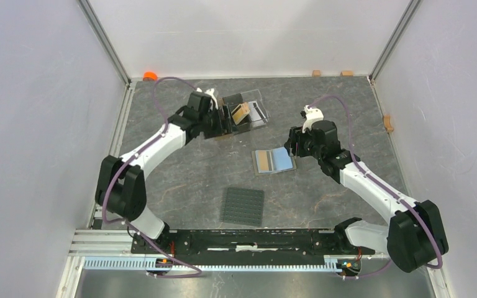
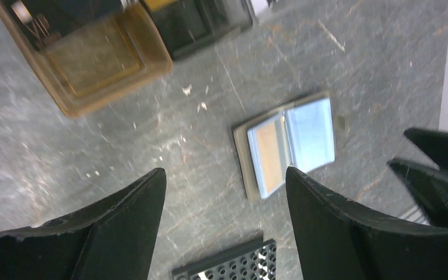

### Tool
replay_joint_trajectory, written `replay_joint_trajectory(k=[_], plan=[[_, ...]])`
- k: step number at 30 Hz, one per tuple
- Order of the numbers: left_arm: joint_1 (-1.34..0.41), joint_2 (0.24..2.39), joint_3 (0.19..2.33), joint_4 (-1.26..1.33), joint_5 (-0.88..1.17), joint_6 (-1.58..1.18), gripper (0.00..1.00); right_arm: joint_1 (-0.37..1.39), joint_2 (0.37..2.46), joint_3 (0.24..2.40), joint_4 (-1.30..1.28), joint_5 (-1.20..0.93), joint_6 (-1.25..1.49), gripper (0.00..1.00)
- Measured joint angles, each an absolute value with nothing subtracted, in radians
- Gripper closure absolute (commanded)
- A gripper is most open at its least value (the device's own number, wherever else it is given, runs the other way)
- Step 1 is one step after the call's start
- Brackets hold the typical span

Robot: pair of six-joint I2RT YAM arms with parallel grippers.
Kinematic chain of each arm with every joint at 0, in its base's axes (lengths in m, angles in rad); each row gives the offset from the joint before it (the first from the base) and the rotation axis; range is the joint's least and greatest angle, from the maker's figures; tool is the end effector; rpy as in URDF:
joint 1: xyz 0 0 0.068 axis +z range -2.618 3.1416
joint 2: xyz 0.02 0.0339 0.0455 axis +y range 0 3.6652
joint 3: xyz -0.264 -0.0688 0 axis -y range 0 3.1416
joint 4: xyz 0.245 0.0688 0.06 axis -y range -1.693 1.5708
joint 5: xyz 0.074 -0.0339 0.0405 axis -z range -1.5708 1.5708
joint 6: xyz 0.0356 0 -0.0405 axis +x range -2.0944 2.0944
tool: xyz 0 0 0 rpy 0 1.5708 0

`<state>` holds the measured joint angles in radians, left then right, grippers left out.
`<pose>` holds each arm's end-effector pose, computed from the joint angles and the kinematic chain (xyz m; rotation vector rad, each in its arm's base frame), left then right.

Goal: Put the credit cards into the card holder
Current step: Pick up the credit card from the storage box.

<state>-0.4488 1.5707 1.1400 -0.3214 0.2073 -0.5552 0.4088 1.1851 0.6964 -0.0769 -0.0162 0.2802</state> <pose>0.3096 -0.1572 0.2554 -0.0196 2.4228 -0.7260 0.2362 0.1030 0.2373 -0.1488 2.1607 0.4186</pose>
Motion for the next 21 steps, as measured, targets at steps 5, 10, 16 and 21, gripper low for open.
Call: replay_joint_trajectory(k=[5, 10, 16, 21], plan=[[-0.409, 1.689, 1.343, -0.411, 0.182, -0.525, 0.18, 0.409, 1.191, 0.701, -0.069, -0.057, 0.279, 0.3], [-0.402, 1.829, 1.51, -0.501, 0.098, -0.499, 0.19, 0.409, 1.18, 0.698, -0.066, -0.09, 0.278, 0.26], [-0.398, 2.011, 1.718, -0.59, 0.006, -0.471, 0.2, 0.409, 1.134, 0.667, -0.057, -0.115, 0.27, 0.23], [-0.387, 2.109, 1.801, -0.638, -0.026, -0.462, 0.25, 0.409, 1.123, 0.643, -0.053, -0.129, 0.26, 0.23]])
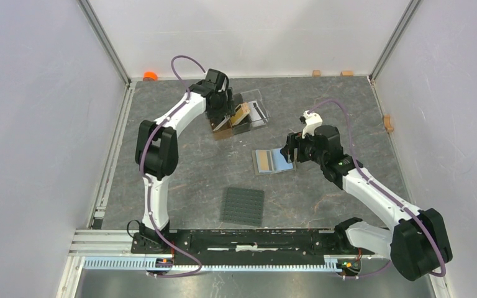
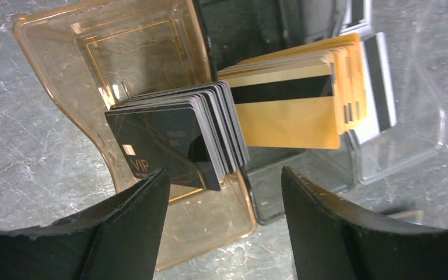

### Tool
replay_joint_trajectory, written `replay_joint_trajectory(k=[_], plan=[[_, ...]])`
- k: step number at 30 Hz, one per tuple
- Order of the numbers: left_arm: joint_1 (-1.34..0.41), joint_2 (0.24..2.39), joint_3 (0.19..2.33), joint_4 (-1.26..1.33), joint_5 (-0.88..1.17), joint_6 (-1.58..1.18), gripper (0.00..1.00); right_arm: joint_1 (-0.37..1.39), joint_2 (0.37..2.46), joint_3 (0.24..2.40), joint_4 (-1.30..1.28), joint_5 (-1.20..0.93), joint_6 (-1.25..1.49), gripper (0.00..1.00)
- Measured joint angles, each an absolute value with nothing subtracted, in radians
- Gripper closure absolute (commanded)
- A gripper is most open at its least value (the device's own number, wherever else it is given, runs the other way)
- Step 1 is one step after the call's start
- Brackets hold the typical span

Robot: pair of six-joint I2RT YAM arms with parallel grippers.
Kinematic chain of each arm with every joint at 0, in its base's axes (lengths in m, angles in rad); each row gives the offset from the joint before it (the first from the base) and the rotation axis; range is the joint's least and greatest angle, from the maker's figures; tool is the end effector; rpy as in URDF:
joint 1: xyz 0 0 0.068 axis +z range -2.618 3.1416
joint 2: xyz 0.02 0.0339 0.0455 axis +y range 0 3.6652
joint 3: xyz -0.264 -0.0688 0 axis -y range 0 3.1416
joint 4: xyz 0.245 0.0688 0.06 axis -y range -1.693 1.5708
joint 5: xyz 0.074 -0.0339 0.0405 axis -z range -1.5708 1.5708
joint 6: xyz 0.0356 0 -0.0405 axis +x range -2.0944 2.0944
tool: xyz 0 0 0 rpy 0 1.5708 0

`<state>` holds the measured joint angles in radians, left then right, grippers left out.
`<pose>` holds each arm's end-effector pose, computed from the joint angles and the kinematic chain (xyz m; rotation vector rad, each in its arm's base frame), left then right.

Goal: Put the credit cards into the card holder
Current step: Pick up the credit card from the storage box.

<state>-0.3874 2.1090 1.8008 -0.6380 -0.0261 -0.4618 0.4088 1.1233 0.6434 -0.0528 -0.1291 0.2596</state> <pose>0.4365 -0.1771 0.2341 -0.1054 2.5427 -0.3082 0.2229 0.1016 0.2361 -0.2387 2.1313 0.5325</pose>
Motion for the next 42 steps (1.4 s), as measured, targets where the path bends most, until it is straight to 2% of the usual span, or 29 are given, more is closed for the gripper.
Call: replay_joint_trajectory(k=[11, 36, 42], plan=[[-0.368, 2.209, 1.874, -0.678, -0.001, -0.424, 0.27, 0.409, 1.112, 0.636, -0.053, -0.134, 0.247, 0.22], [-0.357, 2.195, 1.86, -0.635, 0.09, -0.398, 0.36, 0.409, 1.106, 0.624, -0.054, -0.141, 0.248, 0.23], [-0.358, 2.188, 1.859, -0.626, 0.093, -0.397, 0.45, 0.409, 1.106, 0.624, -0.054, -0.149, 0.249, 0.23]])
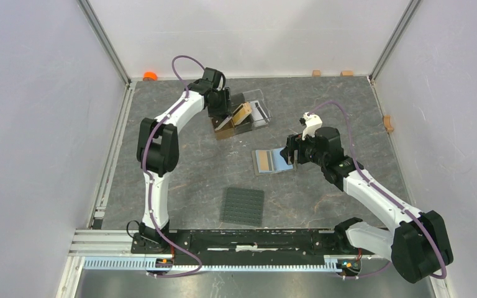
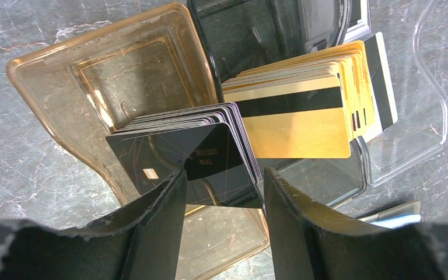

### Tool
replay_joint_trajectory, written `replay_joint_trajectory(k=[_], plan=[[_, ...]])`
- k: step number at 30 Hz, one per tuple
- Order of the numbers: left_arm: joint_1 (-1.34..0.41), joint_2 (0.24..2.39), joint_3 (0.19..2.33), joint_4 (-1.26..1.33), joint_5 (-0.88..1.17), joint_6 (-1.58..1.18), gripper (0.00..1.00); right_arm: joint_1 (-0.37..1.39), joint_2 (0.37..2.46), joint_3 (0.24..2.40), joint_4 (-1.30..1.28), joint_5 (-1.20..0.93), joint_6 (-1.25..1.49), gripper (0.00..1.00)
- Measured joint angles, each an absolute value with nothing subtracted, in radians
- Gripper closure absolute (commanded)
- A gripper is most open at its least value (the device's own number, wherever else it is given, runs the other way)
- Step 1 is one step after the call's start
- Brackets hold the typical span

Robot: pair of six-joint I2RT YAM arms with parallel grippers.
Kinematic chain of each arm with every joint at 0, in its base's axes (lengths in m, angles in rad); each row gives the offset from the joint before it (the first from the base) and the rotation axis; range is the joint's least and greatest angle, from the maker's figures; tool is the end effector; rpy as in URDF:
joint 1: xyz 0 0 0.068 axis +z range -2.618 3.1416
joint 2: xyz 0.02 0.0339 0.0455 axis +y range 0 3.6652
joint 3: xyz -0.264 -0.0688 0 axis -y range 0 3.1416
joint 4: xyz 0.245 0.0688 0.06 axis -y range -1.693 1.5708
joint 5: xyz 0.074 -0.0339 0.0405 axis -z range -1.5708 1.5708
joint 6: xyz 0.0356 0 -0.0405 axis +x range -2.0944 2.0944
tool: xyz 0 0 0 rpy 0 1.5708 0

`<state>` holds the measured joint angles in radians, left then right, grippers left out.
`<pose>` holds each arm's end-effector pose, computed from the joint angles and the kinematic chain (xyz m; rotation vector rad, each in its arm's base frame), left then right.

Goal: Put the credit cards into the card holder
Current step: Pick up the credit card from the storage box.

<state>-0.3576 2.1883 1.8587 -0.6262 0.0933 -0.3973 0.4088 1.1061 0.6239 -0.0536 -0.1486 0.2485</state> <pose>0.4552 -0.1737 0.2168 -0.0129 2.5729 -0.4128 0.2186 0.1004 0.2333 -0.2625 2.1325 0.5456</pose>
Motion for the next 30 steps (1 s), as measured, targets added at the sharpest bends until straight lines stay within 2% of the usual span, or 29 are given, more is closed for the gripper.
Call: replay_joint_trajectory(k=[6, 16, 25, 30], plan=[[-0.36, 2.18, 1.857, -0.626, 0.088, -0.385, 0.58, 0.409, 1.106, 0.624, -0.054, -0.156, 0.249, 0.23], [-0.364, 2.143, 1.836, -0.626, 0.068, -0.374, 0.72, 0.409, 1.106, 0.624, -0.054, -0.163, 0.249, 0.23], [-0.368, 2.084, 1.819, -0.661, -0.021, -0.371, 0.98, 0.409, 1.106, 0.624, -0.054, -0.177, 0.249, 0.23], [-0.368, 2.029, 1.786, -0.692, -0.089, -0.36, 0.98, 0.409, 1.106, 0.624, -0.054, -0.185, 0.249, 0.23]])
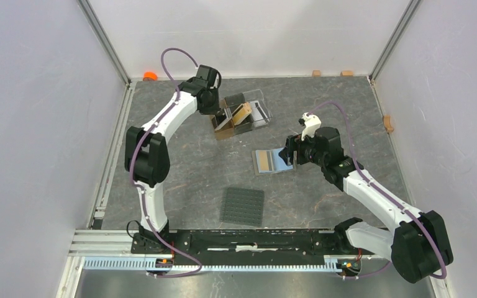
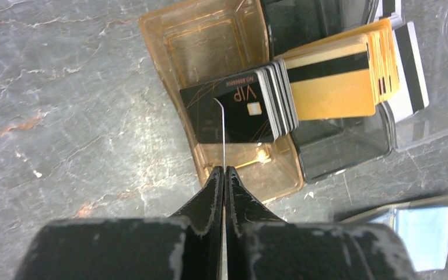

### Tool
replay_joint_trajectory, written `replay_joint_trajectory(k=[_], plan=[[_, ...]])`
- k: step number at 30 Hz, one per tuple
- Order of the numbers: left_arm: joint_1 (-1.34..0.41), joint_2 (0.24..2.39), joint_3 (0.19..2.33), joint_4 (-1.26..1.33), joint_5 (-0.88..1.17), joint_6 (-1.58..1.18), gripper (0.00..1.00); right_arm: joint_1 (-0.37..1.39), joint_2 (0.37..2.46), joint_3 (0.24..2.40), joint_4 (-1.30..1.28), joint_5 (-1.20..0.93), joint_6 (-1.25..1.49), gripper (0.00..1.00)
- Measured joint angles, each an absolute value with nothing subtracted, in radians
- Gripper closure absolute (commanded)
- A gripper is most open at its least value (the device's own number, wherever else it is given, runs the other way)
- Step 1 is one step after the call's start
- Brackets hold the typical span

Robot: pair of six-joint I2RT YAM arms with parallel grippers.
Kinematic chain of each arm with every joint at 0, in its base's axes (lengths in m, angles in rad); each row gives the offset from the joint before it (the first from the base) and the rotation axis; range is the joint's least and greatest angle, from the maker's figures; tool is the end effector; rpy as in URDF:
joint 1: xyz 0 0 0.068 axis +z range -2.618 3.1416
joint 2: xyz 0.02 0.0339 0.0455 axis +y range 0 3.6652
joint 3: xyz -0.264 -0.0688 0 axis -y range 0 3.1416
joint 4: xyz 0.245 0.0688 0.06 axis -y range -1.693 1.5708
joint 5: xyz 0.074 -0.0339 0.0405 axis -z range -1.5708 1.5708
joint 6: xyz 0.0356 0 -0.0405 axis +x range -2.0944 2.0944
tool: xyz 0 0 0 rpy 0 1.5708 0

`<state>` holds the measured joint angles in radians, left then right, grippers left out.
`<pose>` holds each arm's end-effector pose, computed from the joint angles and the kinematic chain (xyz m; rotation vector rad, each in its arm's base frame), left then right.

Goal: Put the credit cards into the card holder
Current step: Pick up the credit card from the storage box, then insert the credit card into the card holder.

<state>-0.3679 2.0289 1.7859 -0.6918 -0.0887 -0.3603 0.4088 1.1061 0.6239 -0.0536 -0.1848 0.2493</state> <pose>0.4248 -0.1603 0.2615 -0.0271 2.5104 -0.1902 0.2179 0.1015 0.2334 -0.2842 2.1332 0.5838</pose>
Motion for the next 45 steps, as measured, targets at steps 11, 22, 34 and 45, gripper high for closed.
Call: replay_joint_trajectory(k=[11, 22, 34, 45], plan=[[-0.373, 1.764, 1.605, -0.727, -0.083, -0.273, 0.98, 0.409, 1.097, 0.624, -0.052, -0.249, 0.247, 0.19], [-0.396, 1.522, 1.455, -0.71, 0.507, -0.126, 0.98, 0.409, 1.079, 0.696, -0.009, -0.593, 0.208, 0.21], [-0.562, 1.547, 1.351, -0.762, 0.962, -0.013, 0.98, 0.512, 1.188, 0.77, -0.017, -0.85, 0.212, 0.54], [-0.572, 1.548, 1.337, -0.714, 0.929, -0.015, 0.4, 0.518, 1.178, 0.77, -0.044, -0.83, 0.242, 1.0]])
